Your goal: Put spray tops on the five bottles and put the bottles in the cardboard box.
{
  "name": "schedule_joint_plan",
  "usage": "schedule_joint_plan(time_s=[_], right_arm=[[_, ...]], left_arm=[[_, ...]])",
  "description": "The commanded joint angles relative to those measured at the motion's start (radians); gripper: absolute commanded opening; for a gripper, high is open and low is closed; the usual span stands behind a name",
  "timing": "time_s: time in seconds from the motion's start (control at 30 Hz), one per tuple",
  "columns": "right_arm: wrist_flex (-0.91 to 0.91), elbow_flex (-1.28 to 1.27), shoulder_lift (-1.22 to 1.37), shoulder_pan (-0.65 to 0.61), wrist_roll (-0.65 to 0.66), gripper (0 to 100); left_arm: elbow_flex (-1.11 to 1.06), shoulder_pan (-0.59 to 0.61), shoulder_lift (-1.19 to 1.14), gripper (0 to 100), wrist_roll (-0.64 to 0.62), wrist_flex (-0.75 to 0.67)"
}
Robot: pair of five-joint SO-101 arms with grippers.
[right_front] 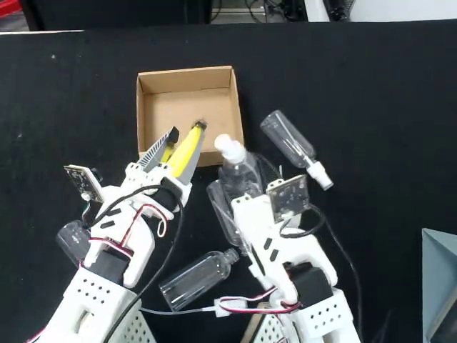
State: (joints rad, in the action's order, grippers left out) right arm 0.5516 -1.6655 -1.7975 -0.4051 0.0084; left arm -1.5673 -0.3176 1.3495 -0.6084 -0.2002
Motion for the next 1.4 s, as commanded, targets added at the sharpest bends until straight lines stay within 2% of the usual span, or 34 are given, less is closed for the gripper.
schedule_joint_plan(time_s=[0.0,0.23,0.4,0.5,1.23,1.37], right_arm=[[0.017,0.079,-0.102,-0.035,0.038,6.8],[0.025,0.073,-0.104,-0.035,0.044,6.8],[0.025,0.07,-0.104,-0.037,0.044,6.8],[0.026,0.065,-0.104,-0.034,0.044,6.8],[0.028,0.03,-0.104,-0.026,0.046,6.8],[0.044,0.027,-0.104,0.012,0.038,6.8]], left_arm=[[0.016,0.001,0.018,18,0.064,-0.02],[0.01,-0.038,0.012,18,0.087,-0.018],[-0.053,-0.148,0.02,18,0.226,-0.023],[-0.079,-0.203,0.021,18,0.264,-0.025],[-0.081,-0.216,0.021,18,0.269,-0.025],[-0.071,-0.208,0.023,18,0.269,-0.026]])
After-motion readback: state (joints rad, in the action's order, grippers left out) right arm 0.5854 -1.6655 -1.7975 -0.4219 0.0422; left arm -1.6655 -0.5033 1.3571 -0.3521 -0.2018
